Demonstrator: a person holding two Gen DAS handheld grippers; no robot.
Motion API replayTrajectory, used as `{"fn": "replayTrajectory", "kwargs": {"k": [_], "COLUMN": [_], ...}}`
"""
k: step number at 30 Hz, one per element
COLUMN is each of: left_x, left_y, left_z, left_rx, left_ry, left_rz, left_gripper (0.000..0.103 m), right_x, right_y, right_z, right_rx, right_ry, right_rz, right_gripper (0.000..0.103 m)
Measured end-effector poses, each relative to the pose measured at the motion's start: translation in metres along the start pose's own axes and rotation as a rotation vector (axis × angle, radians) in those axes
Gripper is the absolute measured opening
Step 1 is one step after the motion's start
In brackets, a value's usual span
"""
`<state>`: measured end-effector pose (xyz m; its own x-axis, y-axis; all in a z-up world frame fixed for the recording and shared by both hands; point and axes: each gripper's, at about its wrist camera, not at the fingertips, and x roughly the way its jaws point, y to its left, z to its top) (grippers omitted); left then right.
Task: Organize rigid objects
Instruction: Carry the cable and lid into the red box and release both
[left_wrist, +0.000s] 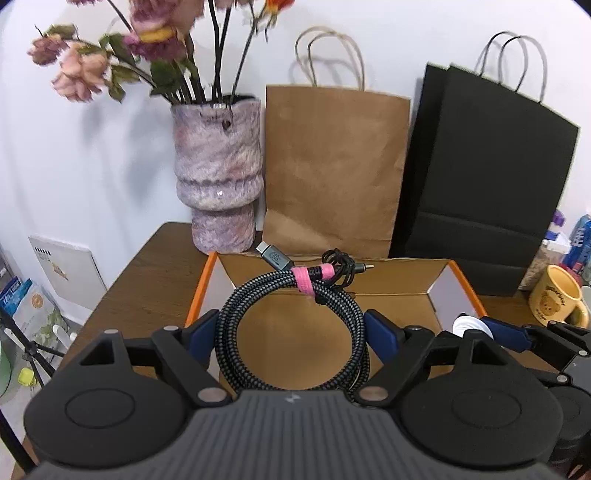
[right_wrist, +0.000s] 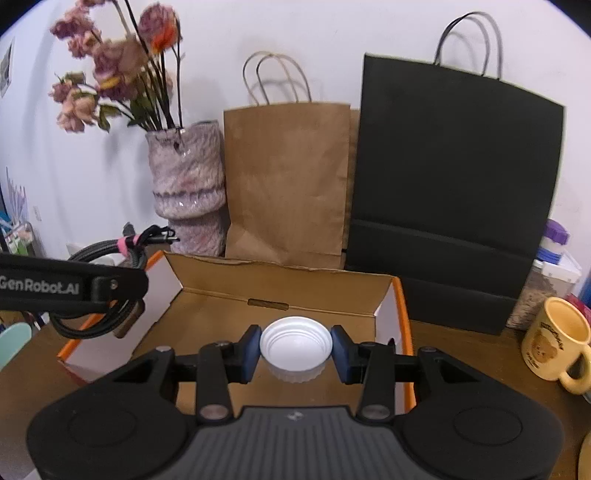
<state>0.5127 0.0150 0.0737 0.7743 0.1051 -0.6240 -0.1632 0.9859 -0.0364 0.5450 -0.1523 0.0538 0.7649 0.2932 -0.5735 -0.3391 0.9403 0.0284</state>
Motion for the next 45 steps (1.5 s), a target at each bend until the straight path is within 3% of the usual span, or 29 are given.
{"fn": "replayTrajectory", "kwargs": {"k": [10,18,20,22,24,34,45], "left_x": [0.067,0.088,0.089,0.088,0.084,0.056,-0.007], "left_y": [0.004,0.009,0.009,0.011,0.013,0.018,0.021], "left_z": [-0.001,-0.006,-0.008,-0.008,-0.008,-0.002,-0.012], "left_rx": [-0.006,0.000,0.005,0.001,-0.011,-0.042,-0.043], "left_ry": [0.076,0.115,0.109,0.104,0.087,0.036,-0.015], "left_rz": [0.050,0.039,0.041,0.035,0.025,0.014,0.011], "left_gripper": [0.083,0.086,0.087,0.090,0.103,0.103,0.103], "right_x": [0.065,0.088,0.089,0.088,0.086,0.070,0.014], "right_y": [0.006,0.007,0.006,0.004,0.002,-0.004,0.000], "right_z": [0.002,-0.003,-0.003,-0.005,-0.006,-0.007,-0.009], "right_rx": [-0.039,-0.045,-0.041,-0.039,-0.046,-0.021,-0.010], "right_ry": [0.100,0.134,0.134,0.126,0.116,0.105,0.050], "right_rz": [0.021,0.015,0.011,0.008,0.004,0.005,0.005], "right_gripper": [0.040,0.040,0.049,0.085,0.102,0.103,0.103]}}
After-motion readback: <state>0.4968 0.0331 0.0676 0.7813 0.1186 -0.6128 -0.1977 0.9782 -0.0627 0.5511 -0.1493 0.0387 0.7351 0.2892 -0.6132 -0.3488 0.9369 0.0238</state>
